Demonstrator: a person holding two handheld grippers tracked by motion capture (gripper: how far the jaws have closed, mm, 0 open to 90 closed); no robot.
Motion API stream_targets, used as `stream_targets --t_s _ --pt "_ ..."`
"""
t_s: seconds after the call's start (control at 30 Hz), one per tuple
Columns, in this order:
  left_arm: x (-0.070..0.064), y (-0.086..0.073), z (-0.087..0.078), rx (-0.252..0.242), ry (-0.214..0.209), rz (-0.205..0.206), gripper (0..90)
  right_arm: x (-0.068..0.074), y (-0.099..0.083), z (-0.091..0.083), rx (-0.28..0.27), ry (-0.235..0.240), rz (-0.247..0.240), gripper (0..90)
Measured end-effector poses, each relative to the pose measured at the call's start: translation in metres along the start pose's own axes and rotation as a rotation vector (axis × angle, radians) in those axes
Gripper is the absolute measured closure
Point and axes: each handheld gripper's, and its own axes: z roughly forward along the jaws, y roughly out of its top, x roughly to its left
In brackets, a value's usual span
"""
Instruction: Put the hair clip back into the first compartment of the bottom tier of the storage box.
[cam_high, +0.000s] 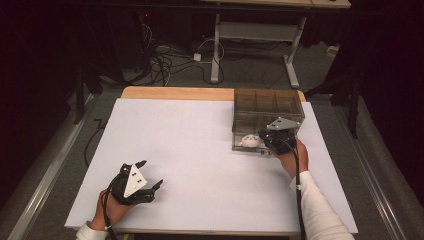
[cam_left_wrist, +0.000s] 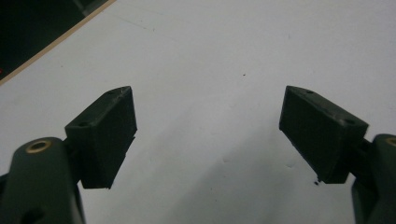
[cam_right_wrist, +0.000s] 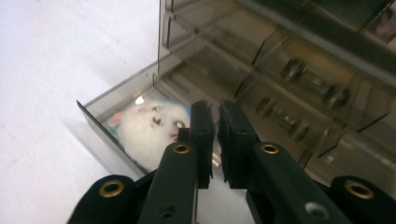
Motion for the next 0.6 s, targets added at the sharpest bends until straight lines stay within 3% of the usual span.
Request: stream_targets --t_s 0.17,0.6 --pt "0.000 0.000 0.000 0.002 -0.001 0.000 18.1 0.003 -0.003 0.010 0.033 -0.005 -0.011 86.2" --pt "0.000 0.000 0.001 0.000 -0.003 0.002 18.1 0.009 0.000 0.026 0.043 -0.042 -0.054 88.5"
